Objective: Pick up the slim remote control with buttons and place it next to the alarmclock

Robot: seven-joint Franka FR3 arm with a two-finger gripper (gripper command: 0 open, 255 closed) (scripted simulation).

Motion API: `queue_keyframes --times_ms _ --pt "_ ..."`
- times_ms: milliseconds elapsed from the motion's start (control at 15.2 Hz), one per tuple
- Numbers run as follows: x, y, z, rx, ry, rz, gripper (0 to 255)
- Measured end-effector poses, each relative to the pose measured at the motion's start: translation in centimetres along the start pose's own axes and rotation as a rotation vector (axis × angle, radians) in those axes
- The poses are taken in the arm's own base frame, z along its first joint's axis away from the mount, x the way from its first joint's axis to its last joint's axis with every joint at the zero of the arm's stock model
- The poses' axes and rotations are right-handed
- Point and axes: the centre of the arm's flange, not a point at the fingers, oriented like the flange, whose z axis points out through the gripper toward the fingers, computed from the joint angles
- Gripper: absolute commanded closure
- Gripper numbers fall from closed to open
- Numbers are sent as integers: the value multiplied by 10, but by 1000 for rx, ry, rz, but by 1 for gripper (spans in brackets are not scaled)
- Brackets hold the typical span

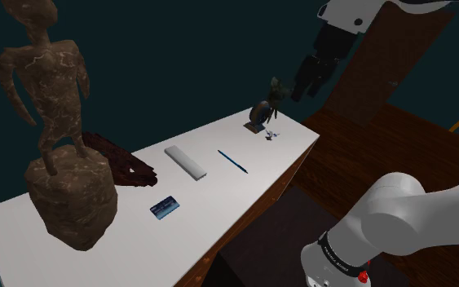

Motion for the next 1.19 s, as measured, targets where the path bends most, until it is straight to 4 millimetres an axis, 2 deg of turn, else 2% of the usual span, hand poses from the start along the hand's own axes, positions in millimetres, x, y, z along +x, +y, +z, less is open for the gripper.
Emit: queue_keyframes --times_ms 132,264,1188 --pt "4 -2 4 0 -1 0 0" --pt "15 -5 21 -2 -3 2 0" --pt "122 -40 170 -13 -18 17 0"
